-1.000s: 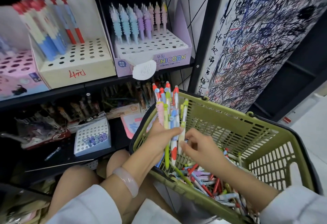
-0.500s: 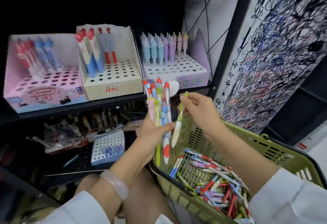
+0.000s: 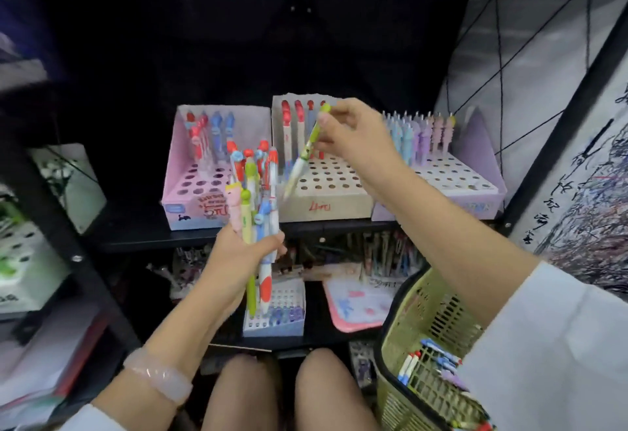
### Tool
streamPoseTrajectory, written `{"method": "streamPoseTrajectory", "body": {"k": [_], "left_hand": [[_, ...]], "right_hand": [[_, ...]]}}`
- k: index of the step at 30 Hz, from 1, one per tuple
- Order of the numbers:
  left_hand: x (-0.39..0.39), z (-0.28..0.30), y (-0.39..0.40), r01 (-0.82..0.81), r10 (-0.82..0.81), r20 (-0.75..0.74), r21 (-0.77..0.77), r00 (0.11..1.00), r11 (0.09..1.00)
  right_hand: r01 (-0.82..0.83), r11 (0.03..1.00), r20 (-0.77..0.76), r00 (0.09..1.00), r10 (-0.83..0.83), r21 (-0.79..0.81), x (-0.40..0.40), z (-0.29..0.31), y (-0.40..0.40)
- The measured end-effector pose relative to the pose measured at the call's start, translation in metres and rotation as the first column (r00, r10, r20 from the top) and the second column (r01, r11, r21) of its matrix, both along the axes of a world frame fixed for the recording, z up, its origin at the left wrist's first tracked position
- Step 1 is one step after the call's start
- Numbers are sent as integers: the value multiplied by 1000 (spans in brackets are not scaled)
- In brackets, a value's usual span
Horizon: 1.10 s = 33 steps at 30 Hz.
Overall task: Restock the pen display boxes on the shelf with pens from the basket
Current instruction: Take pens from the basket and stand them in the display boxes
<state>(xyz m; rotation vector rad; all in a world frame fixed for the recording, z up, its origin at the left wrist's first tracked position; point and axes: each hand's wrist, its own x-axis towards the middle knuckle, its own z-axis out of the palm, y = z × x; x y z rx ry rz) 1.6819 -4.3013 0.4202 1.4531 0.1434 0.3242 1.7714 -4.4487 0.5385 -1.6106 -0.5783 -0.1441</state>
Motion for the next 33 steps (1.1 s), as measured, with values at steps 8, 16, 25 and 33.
{"method": "streamPoseTrajectory", "body": {"k": [8, 16, 25, 33], "left_hand": [[-3, 12, 50, -120, 118, -45, -54, 992, 991], [23, 17, 41, -102, 103, -1, -83, 995, 991], [32, 27, 57, -203, 203, -13, -85, 979, 975], [24, 27, 73, -146, 147, -4, -154, 989, 977]], "right_hand": [[60, 998, 19, 998, -59, -29, 19, 6, 57], [264, 962, 139, 958, -253, -68, 41, 16, 26], [302, 920, 381, 904, -194, -250, 74, 51, 85], [349, 470, 391, 920, -10, -811, 102, 36, 125]]}}
